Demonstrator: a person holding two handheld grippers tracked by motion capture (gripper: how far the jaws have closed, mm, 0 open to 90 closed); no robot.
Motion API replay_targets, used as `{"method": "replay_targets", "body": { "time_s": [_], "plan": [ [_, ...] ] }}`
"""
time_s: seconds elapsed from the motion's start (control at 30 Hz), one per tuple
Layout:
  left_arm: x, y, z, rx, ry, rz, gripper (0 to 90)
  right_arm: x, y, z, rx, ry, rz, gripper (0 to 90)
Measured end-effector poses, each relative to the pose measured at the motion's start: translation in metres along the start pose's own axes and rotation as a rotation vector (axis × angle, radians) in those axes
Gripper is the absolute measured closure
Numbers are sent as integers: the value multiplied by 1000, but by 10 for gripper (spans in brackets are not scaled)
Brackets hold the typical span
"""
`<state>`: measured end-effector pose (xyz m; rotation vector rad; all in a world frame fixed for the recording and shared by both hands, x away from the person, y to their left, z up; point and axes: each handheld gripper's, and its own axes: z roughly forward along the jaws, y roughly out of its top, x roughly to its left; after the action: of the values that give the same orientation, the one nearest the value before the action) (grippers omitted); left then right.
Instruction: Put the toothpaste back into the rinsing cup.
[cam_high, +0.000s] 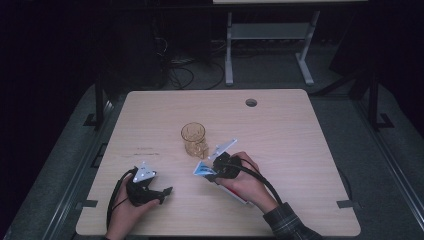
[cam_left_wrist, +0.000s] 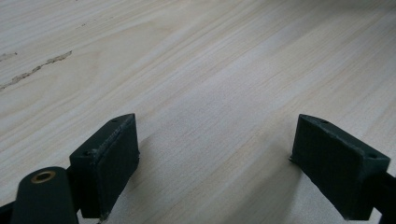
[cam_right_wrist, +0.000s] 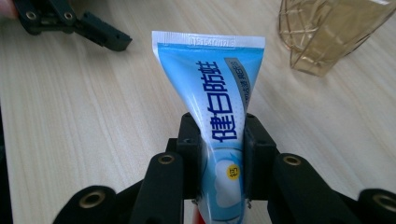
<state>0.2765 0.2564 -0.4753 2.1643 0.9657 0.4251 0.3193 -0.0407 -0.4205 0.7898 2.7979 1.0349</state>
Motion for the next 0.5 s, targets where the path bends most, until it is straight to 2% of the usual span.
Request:
{"method": "replay_targets", "body": {
  "time_s": [0.23,0.5],
  "plan": [
    [0,0,0,-2,0,-2,136,-4,-1,-14,-50,17,30,727],
    [0,0,0,-2,0,-2,136,-10,-1,-31,-104,5,41,731]
  ]
}}
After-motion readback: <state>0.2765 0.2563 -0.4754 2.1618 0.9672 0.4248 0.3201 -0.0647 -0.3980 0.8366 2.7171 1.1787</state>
